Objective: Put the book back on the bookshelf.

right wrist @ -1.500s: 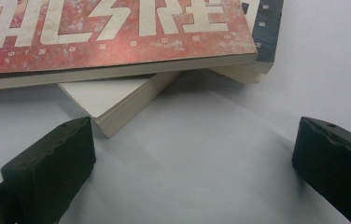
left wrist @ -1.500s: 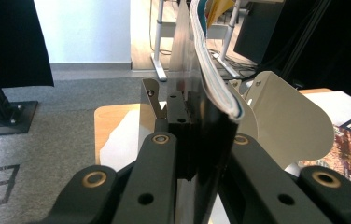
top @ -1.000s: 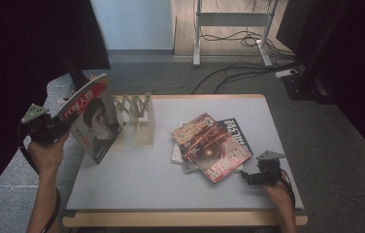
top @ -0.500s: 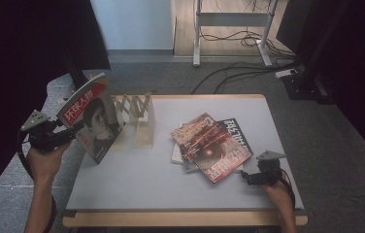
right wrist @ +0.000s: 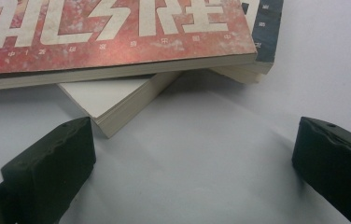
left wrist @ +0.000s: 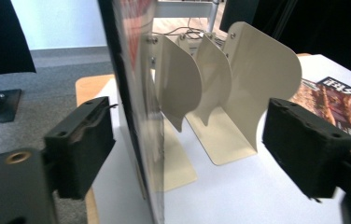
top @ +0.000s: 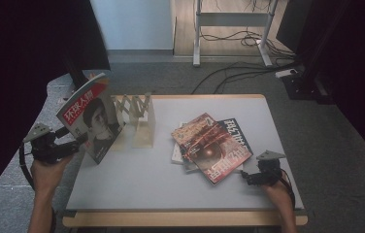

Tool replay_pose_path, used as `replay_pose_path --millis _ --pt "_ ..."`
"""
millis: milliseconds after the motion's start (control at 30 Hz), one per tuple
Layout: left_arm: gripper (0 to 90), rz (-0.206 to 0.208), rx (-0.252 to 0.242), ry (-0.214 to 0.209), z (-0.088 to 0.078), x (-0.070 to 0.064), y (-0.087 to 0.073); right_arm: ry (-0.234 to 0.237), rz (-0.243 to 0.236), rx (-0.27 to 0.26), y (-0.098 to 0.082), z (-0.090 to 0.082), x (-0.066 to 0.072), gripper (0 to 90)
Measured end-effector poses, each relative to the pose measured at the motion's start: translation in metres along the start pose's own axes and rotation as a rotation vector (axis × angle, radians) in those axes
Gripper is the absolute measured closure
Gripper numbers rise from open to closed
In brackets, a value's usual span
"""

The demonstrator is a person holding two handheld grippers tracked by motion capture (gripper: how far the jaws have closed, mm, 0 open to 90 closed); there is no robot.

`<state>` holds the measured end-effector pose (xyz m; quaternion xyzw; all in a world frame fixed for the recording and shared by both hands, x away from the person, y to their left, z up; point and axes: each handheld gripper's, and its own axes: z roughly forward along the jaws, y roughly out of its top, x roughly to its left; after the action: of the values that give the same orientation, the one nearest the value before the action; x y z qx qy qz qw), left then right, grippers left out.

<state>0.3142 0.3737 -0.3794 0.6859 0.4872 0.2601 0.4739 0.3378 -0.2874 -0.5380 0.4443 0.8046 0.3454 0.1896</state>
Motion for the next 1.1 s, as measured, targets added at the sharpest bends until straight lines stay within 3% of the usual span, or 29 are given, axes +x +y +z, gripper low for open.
replay_pose_path --millis 400,533,767,1100 --pt "14.2 0.006 0.011 -0.026 -0.014 -0.012 -0.020 0.000 -0.001 0.001 0.000 0.000 0.000 0.0" --pt "13.2 0.007 0.013 -0.068 -0.013 -0.018 -0.026 -0.001 -0.001 0.001 0.000 0.000 0.000 0.0" --pt "9.9 0.055 0.022 -0.122 -0.003 -0.037 -0.025 0.000 -0.001 0.000 0.000 0.000 0.000 0.0" --pt "0.0 0.193 0.119 -0.187 0.040 -0.070 -0.024 -0.001 -0.001 0.001 0.000 0.000 0.000 0.0"
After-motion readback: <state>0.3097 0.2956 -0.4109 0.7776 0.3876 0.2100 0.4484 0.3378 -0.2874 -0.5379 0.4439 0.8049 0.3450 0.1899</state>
